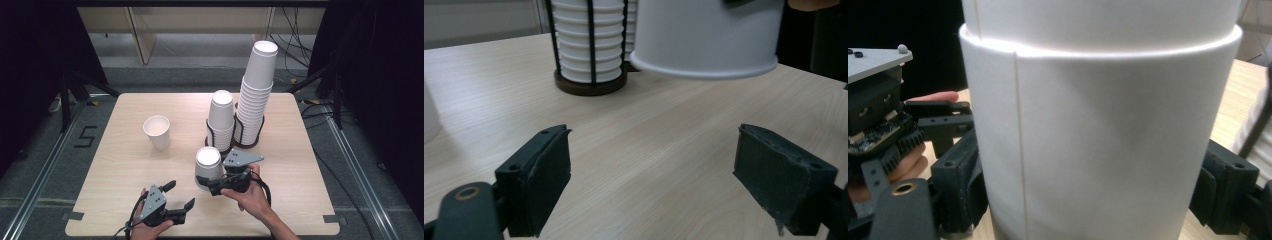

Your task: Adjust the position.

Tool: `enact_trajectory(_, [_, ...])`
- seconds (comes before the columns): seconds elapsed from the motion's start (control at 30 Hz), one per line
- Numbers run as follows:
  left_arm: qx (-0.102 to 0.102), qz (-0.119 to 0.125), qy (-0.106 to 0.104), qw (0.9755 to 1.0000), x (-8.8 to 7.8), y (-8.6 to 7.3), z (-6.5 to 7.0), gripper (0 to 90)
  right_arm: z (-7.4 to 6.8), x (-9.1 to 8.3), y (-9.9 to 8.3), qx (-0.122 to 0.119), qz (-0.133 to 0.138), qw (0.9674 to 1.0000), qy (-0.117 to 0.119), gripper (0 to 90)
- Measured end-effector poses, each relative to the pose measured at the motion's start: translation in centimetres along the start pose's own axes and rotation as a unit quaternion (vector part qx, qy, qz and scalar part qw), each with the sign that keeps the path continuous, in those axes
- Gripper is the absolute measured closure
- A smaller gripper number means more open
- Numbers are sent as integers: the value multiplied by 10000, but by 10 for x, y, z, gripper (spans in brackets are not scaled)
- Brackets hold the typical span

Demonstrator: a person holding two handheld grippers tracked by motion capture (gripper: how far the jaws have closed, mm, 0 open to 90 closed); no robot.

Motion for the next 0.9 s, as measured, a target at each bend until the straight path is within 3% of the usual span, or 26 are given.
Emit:
enact_trajectory(0.03, [21,-1,-19,10000,2,1,2,145,0,2,0,-59,4,10000,-25,184])
enact_trajectory(0.1, [32,43,-92,9999,4,2,5,145,-3,5,-1,51,-35,9999,125,184])
enact_trajectory(0.13, [12,151,-159,9998,6,3,7,145,-3,6,-1,-1,-31,10000,39,184])
enact_trajectory(0.17, [39,110,-161,9998,6,4,8,145,-4,7,-1,-55,45,10000,-7,185])
enact_trajectory(0.2, [27,152,-200,9997,6,4,9,145,-7,8,-3,70,-40,9999,74,185])
enact_trajectory(0.27, [27,165,-243,9996,7,5,11,145,-7,10,-3,-90,5,9999,88,185])
enact_trajectory(0.33, [40,130,-198,9997,7,5,11,145,-10,15,-5,-89,-26,9998,157,185])
enact_trajectory(0.37, [31,187,-229,9996,9,5,12,145,-11,15,-5,-70,-82,9999,78,185])
enact_trajectory(0.47, [38,96,-176,9998,9,4,12,145,-15,20,-7,56,-52,9996,274,186])
enact_trajectory(0.5, [28,174,-189,9997,11,4,12,142,-15,22,-7,-42,34,9998,205,186])
enact_trajectory(0.57, [24,92,-113,9999,11,4,12,116,-20,23,-8,45,-20,9996,261,186])
enact_trajectory(0.6, [4,106,-97,9999,11,4,12,99,-18,24,-7,-139,12,9998,148,186])
enact_trajectory(0.63, [-5,103,-83,9999,11,5,12,84,-22,25,-7,-35,41,9995,312,187])
enact_trajectory(0.67, [-30,109,-71,9999,12,5,12,69,-22,25,-7,-51,29,9997,229,187])
enact_trajectory(0.83, [-93,133,-76,9998,14,5,12,17,-31,29,-7,-16,49,9991,420,187])
enact_trajectory(0.9, [-145,89,-71,9998,14,5,12,9,-33,29,-7,-45,68,9994,334,187])
Point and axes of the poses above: each handheld gripper's, and its own axes: x roughly forward along the jaws, y roughly out of its top, z roughly to its right, the point moved 3 cm from there along x, roughly forward along the jaws, and after that the axes turned 11 degrees about -z, right-handed, at the moved point
